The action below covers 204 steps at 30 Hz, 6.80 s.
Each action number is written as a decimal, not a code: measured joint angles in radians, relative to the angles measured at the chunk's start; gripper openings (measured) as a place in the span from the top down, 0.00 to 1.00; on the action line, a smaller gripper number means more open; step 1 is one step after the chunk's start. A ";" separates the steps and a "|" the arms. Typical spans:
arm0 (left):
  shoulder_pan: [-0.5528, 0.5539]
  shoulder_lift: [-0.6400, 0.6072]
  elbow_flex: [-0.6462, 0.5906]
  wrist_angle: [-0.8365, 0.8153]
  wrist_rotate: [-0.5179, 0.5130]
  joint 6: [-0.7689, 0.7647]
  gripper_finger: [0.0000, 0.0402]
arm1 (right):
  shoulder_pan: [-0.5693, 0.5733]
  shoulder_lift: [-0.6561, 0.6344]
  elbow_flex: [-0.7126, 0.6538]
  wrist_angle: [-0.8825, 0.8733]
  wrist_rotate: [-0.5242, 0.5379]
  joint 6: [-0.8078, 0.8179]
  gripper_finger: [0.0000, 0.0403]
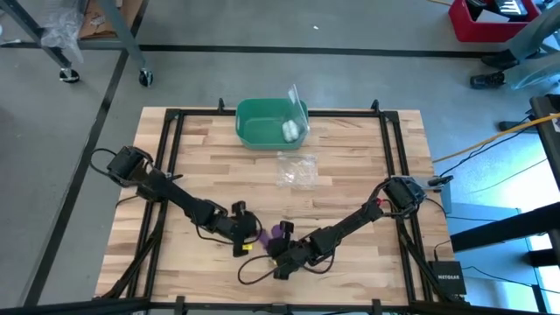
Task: Roll bandage
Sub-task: Roll the violet bandage
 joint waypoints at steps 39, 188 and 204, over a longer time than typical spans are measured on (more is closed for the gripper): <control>0.121 -0.212 -0.346 0.593 0.216 0.080 0.70 | -0.064 0.000 0.000 0.066 0.042 -0.217 0.99; -0.197 0.038 0.211 -0.188 -0.285 -0.060 0.70 | -0.180 -0.129 -0.409 0.584 -0.338 -0.145 0.30; -0.174 0.111 0.211 -0.103 -0.284 -0.061 0.70 | -0.180 -0.129 -0.409 0.601 -0.335 0.028 0.30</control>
